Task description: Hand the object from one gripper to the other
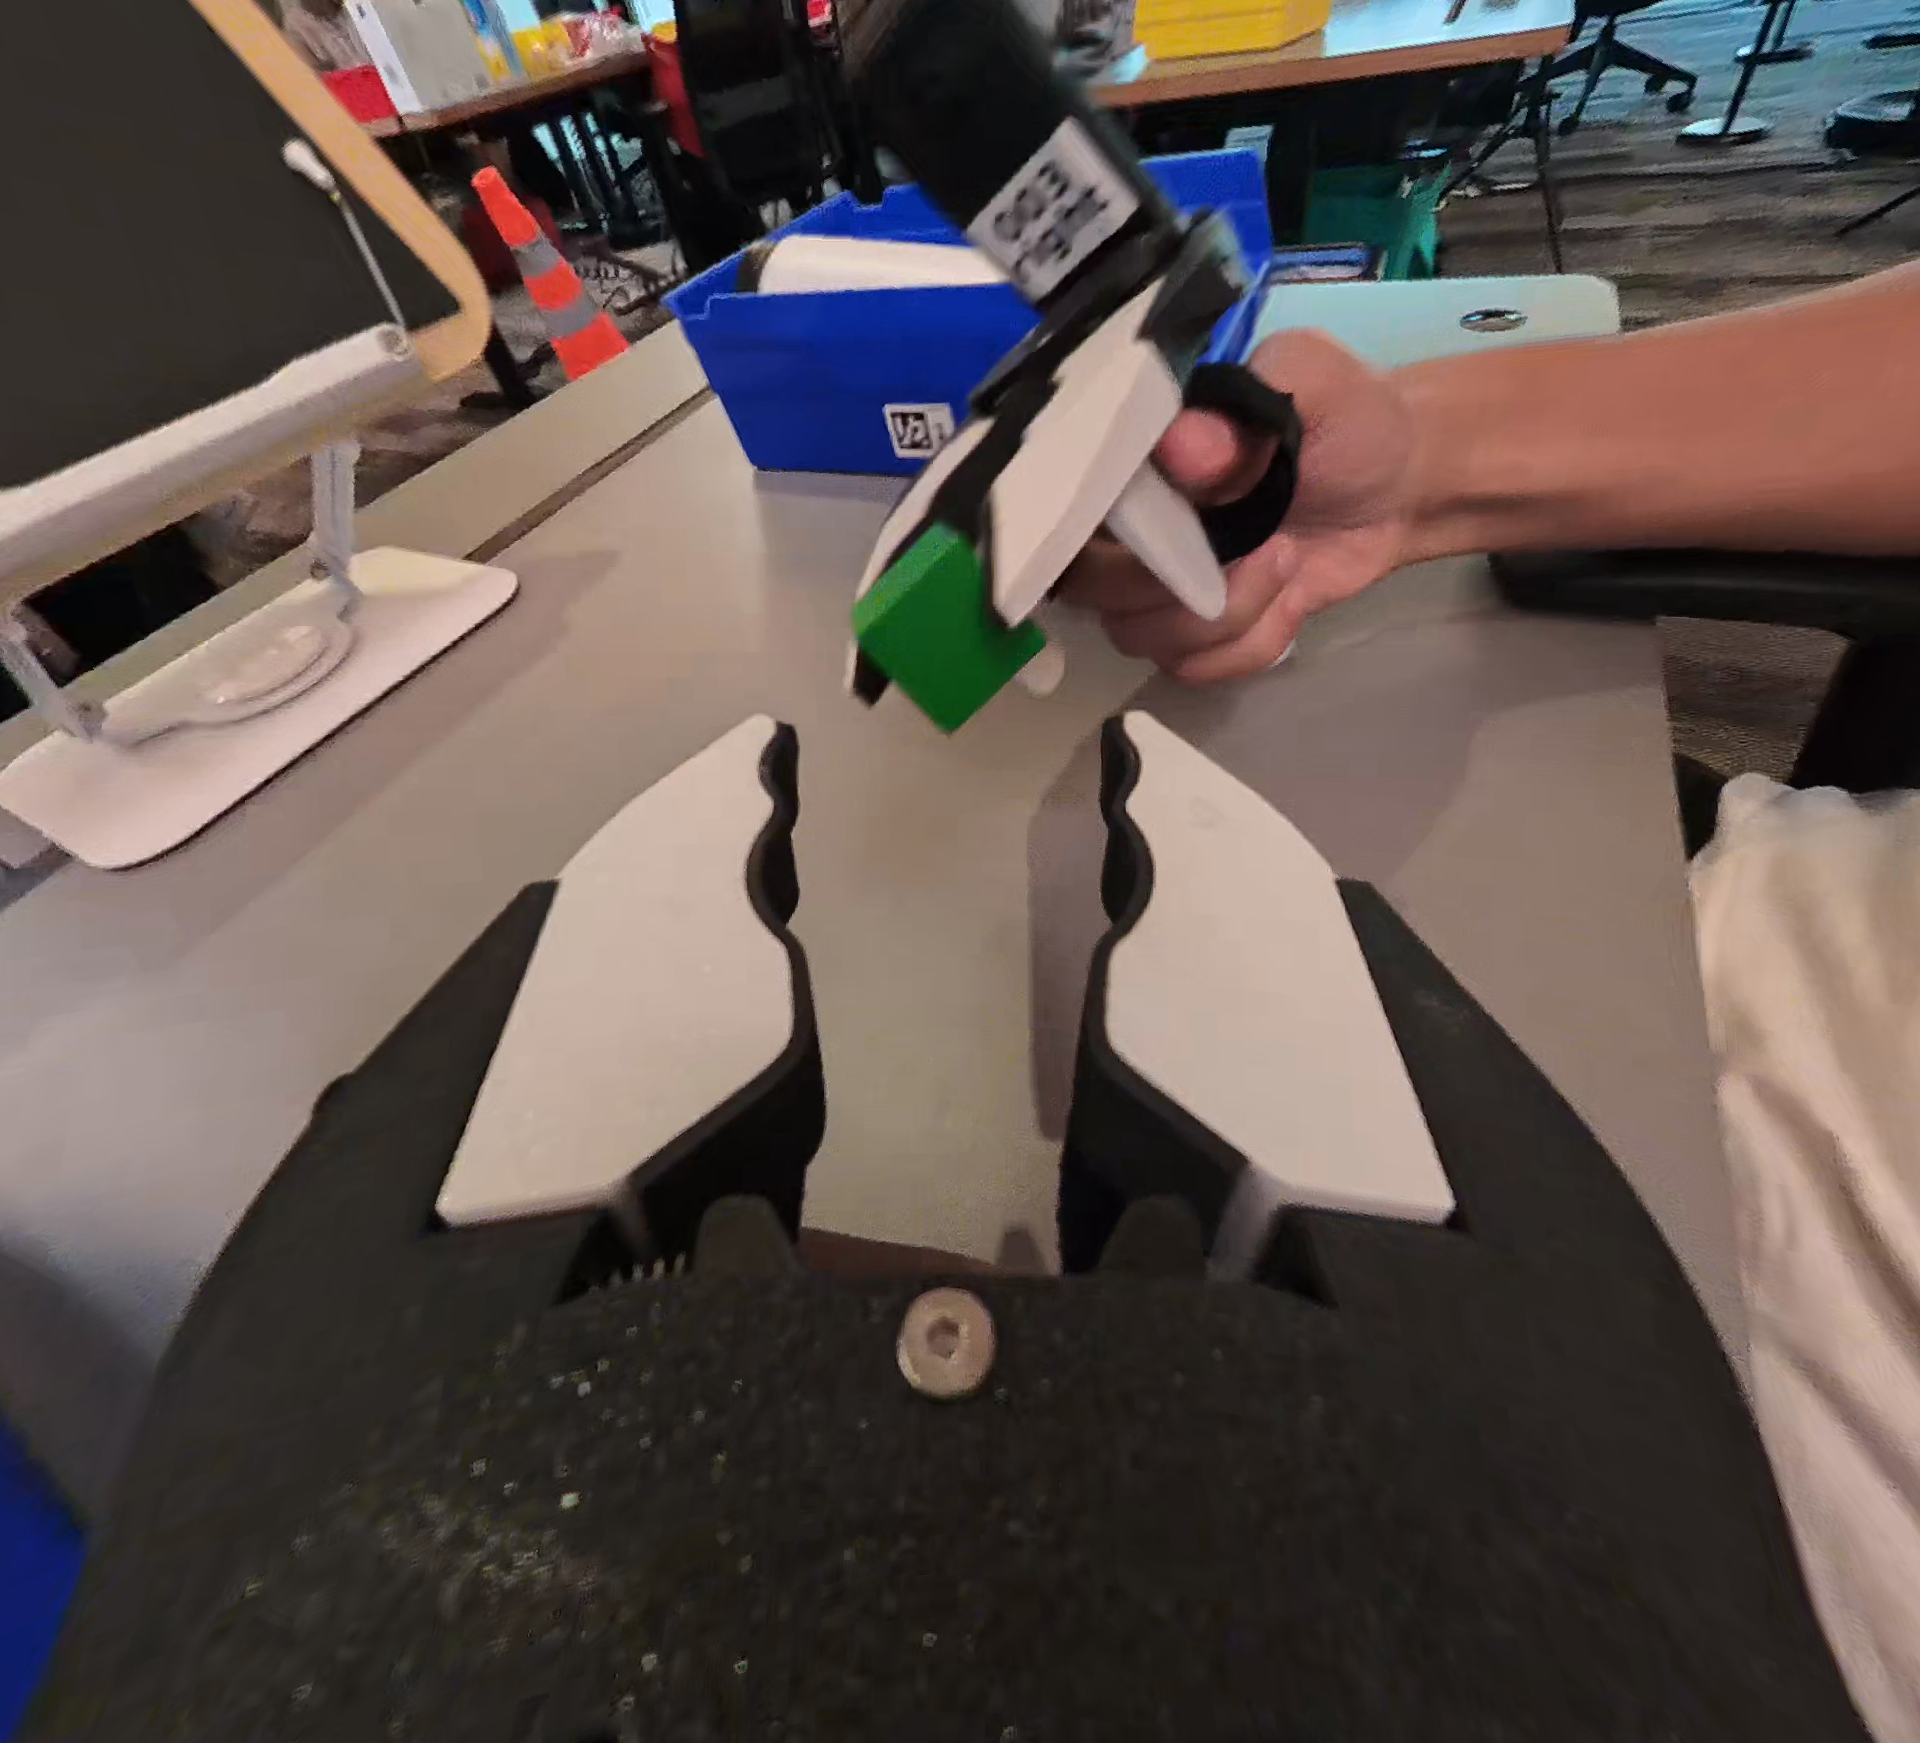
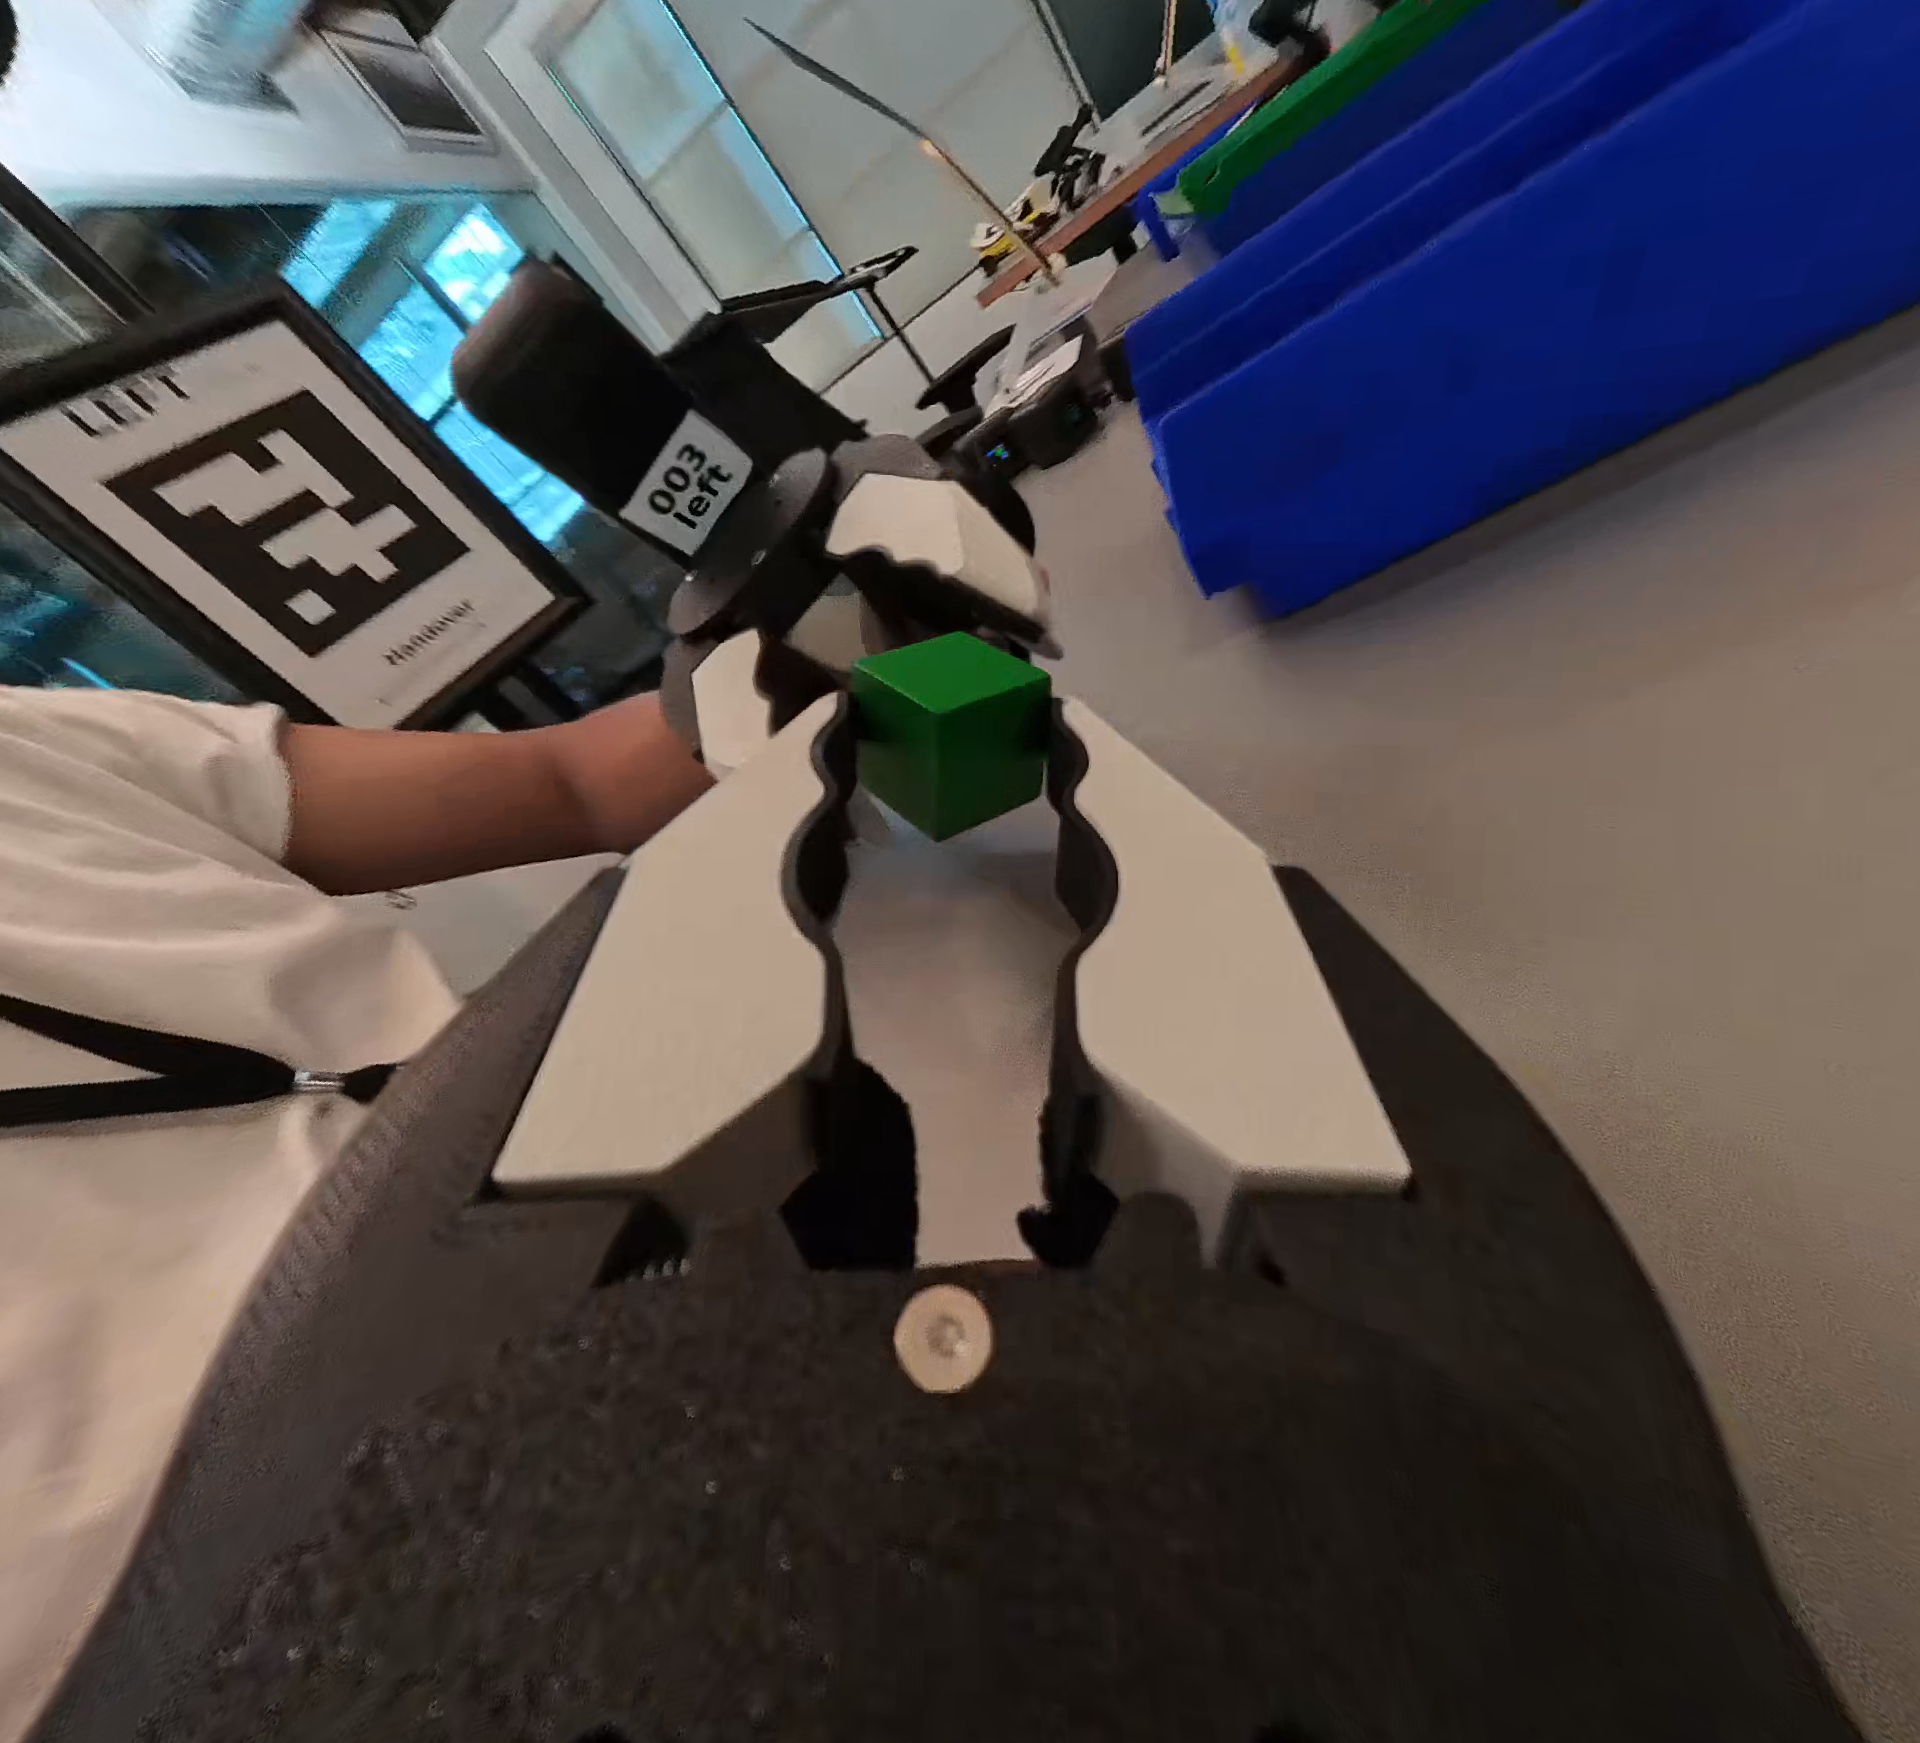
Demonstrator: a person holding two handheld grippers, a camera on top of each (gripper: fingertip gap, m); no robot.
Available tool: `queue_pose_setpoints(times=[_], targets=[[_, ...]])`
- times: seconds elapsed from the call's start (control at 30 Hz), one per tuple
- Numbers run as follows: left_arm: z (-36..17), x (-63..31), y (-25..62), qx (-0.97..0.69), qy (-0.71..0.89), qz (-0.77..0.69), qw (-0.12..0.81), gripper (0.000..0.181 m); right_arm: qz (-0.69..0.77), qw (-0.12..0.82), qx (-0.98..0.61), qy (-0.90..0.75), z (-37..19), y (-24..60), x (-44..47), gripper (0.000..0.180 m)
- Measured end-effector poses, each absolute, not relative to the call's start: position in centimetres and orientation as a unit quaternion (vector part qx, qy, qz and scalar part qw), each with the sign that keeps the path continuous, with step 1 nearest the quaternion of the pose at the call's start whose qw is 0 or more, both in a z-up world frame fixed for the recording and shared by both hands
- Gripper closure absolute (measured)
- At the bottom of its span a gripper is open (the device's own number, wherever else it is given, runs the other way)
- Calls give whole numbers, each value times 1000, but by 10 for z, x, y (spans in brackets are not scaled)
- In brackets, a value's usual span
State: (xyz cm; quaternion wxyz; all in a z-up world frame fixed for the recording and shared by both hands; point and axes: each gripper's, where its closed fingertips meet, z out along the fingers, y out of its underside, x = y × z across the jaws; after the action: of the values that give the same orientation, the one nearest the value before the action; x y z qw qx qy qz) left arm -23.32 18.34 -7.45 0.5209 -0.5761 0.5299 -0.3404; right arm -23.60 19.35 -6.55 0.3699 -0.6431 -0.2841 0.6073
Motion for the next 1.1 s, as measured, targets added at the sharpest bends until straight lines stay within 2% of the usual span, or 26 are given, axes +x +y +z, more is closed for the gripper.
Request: queue_pose_setpoints(times=[0.3,0.37,0.43,0.5,0.6,0.7,0.8,0.9,0.97,1.1], targets=[[-78,-229,176,-538,578,-265,553,130,704,218,-631,-243,-69,168,-260,143],[-81,-230,175,-528,591,-247,557,147,719,197,-626,-228,-69,167,-260,143],[-81,-230,174,-521,602,-230,560,150,726,188,-621,-227,-69,166,-260,143],[-81,-230,180,-523,601,-205,568,150,718,207,-623,-230,-69,171,-258,143],[-82,-239,201,-533,593,-120,591,150,679,277,-644,-219,-68,192,-248,133],[-91,-250,219,-541,600,-33,589,150,558,399,-685,-244,-68,210,-240,133],[-97,-250,224,-538,605,-1,587,150,449,448,-720,-280,-79,214,-248,133],[-98,-247,221,-535,609,4,586,150,423,459,-733,-271,-87,218,-254,137],[-102,-248,221,-537,612,8,580,150,440,445,-729,-277,-87,213,-259,152],[-107,-245,213,-552,609,-55,567,151,479,407,-729,-272,-89,210,-253,153]])
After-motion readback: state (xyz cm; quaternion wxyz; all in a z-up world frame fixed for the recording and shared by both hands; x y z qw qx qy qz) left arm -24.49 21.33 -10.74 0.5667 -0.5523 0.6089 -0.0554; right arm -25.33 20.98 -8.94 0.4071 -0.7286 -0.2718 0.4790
